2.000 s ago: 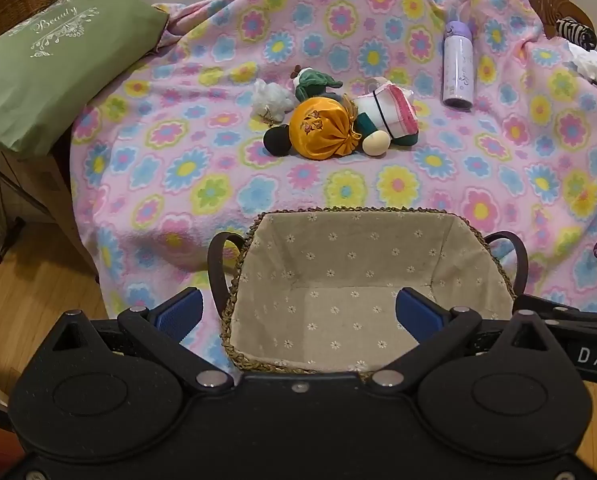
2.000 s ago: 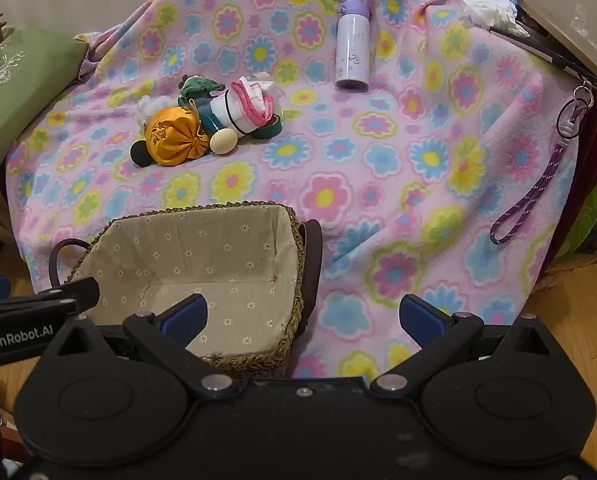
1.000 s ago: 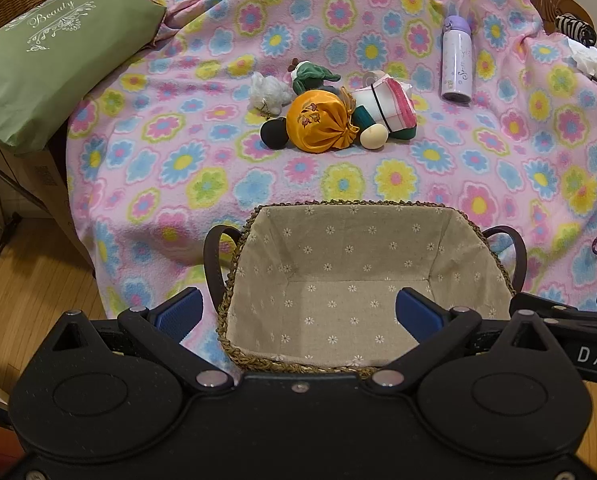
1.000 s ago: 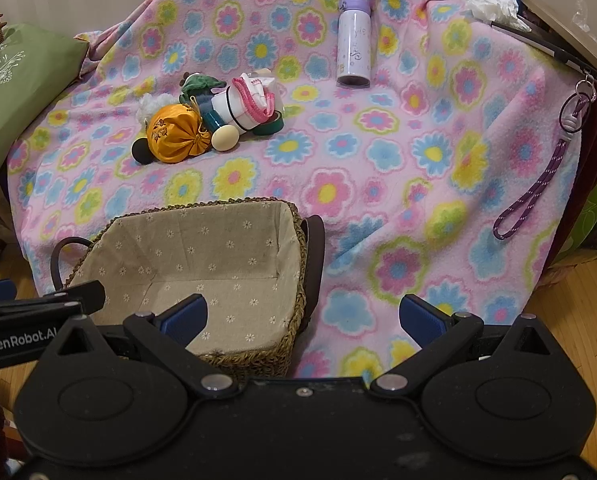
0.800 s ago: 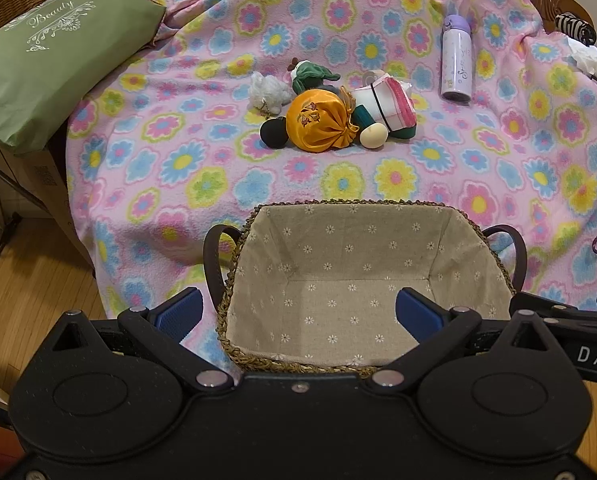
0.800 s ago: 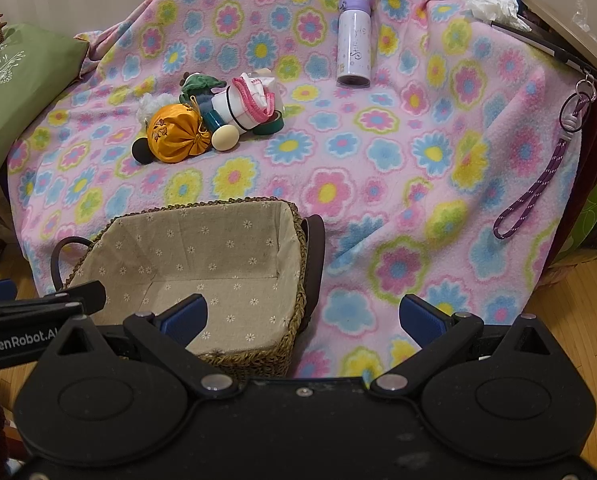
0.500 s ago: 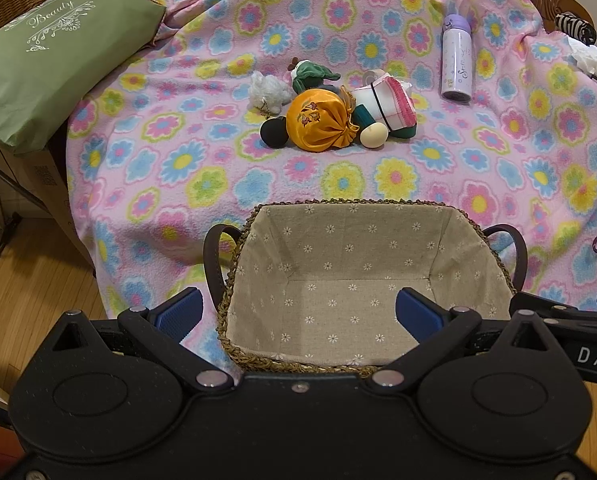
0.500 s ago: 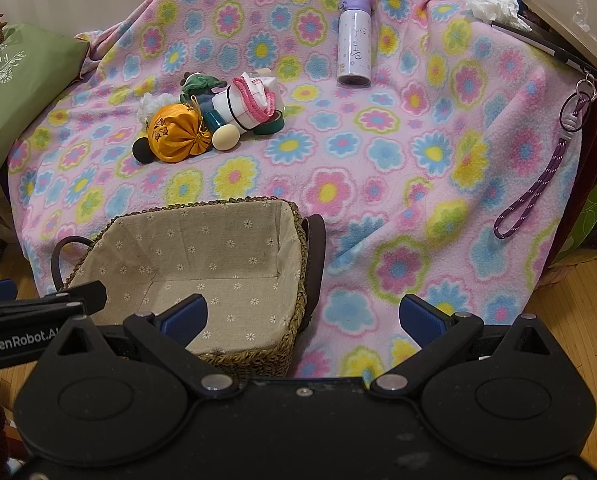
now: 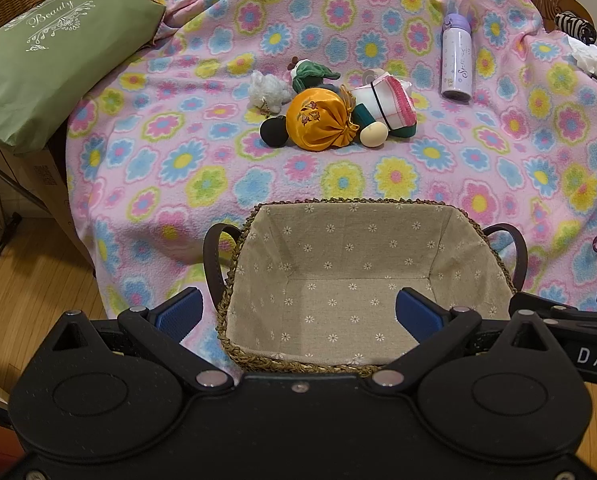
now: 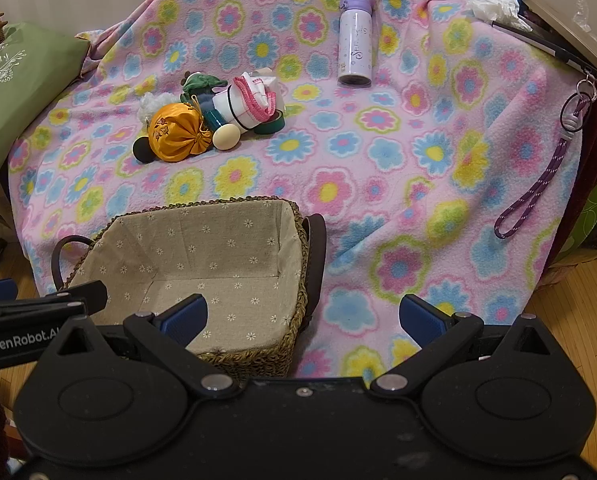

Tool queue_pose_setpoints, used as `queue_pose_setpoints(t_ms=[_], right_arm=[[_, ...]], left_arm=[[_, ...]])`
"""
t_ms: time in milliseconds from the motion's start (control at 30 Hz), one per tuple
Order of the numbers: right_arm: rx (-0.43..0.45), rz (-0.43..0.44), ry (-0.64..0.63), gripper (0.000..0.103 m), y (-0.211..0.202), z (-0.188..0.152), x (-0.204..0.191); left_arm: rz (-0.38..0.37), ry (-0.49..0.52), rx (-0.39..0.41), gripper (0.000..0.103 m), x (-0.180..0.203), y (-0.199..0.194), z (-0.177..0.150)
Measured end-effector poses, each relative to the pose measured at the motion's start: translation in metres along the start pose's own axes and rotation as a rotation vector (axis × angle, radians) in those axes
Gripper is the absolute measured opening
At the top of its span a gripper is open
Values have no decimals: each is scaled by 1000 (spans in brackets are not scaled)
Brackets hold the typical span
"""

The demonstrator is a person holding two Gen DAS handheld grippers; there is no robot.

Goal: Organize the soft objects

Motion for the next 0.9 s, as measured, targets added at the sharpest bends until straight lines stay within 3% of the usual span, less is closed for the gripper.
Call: queue_pose_setpoints(t_ms=[900], right_arm=[[-1,1,0,103,1,-1,0]], left_arm=[[-1,0,-4,100,1,2,-2]])
Point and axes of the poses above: each gripper's, at about its wrist camera, not at the fingertips, and y roughly the way its jaws point, x to its right, z to its top, the point moved 2 cm from there along y, roughly the way its jaws point, and after that the axes turned 12 degrees about -x, right-handed, at the moved point
